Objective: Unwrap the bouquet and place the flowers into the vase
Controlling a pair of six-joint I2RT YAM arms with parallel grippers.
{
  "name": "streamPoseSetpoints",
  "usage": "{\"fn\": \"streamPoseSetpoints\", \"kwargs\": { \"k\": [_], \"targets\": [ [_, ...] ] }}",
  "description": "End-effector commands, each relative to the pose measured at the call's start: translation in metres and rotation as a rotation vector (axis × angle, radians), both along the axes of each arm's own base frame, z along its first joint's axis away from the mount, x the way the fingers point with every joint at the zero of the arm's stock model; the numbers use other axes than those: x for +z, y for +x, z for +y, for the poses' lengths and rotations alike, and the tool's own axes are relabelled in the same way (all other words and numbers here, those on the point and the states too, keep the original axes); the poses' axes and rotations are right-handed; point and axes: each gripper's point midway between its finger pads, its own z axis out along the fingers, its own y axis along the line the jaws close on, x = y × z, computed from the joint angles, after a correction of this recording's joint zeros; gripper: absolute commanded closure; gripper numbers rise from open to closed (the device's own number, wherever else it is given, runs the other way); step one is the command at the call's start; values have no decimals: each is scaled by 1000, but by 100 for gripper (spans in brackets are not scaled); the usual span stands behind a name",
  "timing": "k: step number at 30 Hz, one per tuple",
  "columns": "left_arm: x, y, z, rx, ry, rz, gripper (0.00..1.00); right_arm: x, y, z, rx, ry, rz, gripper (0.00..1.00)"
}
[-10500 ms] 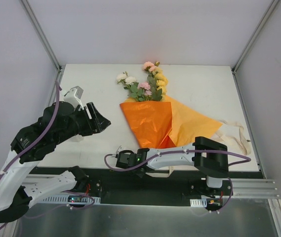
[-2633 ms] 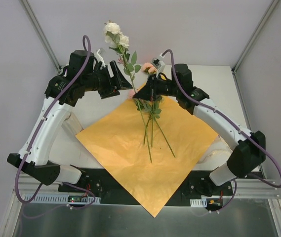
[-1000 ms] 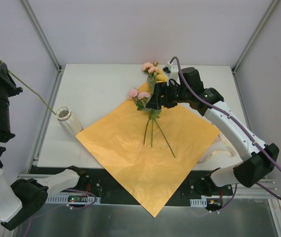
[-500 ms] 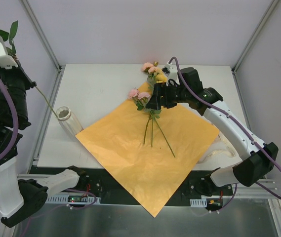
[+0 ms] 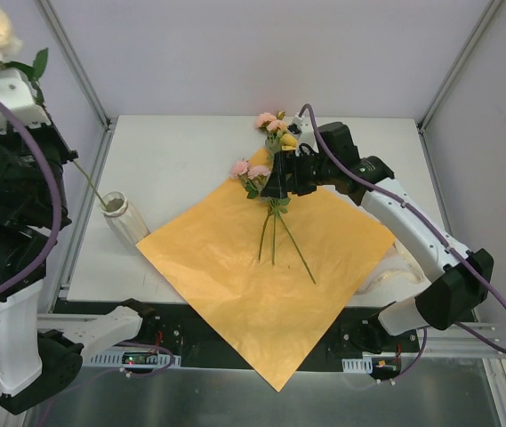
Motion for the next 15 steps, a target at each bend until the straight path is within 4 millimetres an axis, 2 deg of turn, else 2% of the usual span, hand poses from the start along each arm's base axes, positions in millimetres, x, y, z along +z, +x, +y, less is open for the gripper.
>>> {"fn": "streamPoseSetpoints", "kwargs": {
  "k": [1, 2, 3, 5, 7, 8, 9, 10, 11, 12, 13, 15],
  "targets": [
    [-25, 3, 2, 33, -69, -11, 100, -10, 5, -1, -1, -26, 13, 19],
    [-29, 0, 2, 23, -111, -29, 100, -13, 6, -2, -4, -34, 16, 20],
    [-41, 6, -1, 26, -110, -2, 100, -16, 8, -3, -14, -47, 18, 20],
    [-50, 2, 6, 76, -151, -2, 100, -26, 18, -7, -44, -99, 23, 20],
    [-63, 4, 7, 99, -167, 12, 100, -53, 27, -20, -100, -217, 65, 20],
    [-68, 3, 8, 103, -165, 22, 100, -55, 29, -25, -115, -263, 84, 21],
    [-70, 3, 9, 107, -169, 22, 100, -77, 36, -32, -142, -346, 120, 23],
    [-71, 0, 12, 123, -182, 16, 97, -82, 39, -35, -155, -386, 144, 32],
    [-75, -1, 12, 129, -184, 22, 91, -85, 38, -40, -161, -430, 175, 37],
    [-77, -2, 13, 131, -190, 24, 74, -100, 38, -41, -159, -466, 206, 42],
    [-78, -4, 11, 112, -196, 20, 69, -106, 38, -41, -156, -476, 220, 46],
    [-84, -4, 8, 90, -207, 35, 58, -122, 35, -39, -152, -482, 243, 46]
  ]
}}
